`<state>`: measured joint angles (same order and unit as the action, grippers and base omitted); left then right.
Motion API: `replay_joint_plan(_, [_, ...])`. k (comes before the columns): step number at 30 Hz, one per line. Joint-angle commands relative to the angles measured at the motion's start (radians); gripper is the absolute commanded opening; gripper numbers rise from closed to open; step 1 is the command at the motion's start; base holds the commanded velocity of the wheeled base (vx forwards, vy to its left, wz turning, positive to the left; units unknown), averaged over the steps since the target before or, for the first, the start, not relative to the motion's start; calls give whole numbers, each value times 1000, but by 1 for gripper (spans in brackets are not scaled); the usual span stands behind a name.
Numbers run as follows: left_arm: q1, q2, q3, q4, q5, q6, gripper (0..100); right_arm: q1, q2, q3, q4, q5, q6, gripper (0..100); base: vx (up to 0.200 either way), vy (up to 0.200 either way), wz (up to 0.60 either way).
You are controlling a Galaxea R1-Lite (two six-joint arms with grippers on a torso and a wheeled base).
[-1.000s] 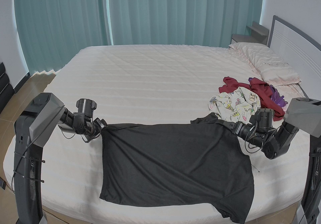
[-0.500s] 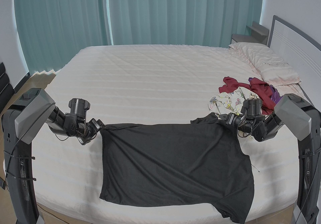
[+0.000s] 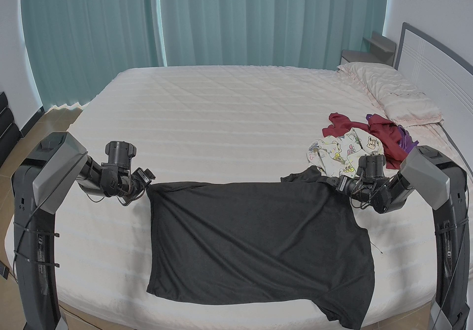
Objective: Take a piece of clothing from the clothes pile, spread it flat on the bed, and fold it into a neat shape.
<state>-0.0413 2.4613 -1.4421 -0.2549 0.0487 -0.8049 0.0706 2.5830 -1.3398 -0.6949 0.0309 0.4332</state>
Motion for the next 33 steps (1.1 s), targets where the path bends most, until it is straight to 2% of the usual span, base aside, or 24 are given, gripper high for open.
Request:
replay_joint_plan(1, [-2, 88, -92, 9, 14, 3, 100, 5, 11, 17, -5, 3, 2, 100, 0, 0, 0])
replay_joint_plan(2, [-2, 99, -103, 9, 14, 4, 100, 5, 9, 22, -3, 3, 2, 0, 0, 0, 0])
replay_joint_plan(13, [-31, 220, -254, 11, 16, 9, 100, -3, 6, 34, -29, 6, 41, 0, 0, 0, 0])
replay_joint_plan(14, [-34, 242, -281, 11, 20, 18, 100, -5, 2, 36, -46, 4, 70, 0, 0, 0, 0])
replay_joint_plan(19, [-34, 289, -354, 13, 66, 26, 100, -6, -18, 50, -67, 4, 84, 0, 0, 0, 0])
replay_joint_plan(20, [-34, 292, -363, 19, 68, 26, 0, -6, -26, 57, -74, 4, 85, 0, 0, 0, 0])
replay_joint_plan(28, [-34, 334, -455, 80, 71, 39, 0, -5, -75, 133, -126, 11, 108, 0, 0, 0, 0])
replay_joint_plan(33, [-34, 328, -462, 86, 86, 39, 0, -6, -73, 139, -129, 9, 110, 0, 0, 0, 0])
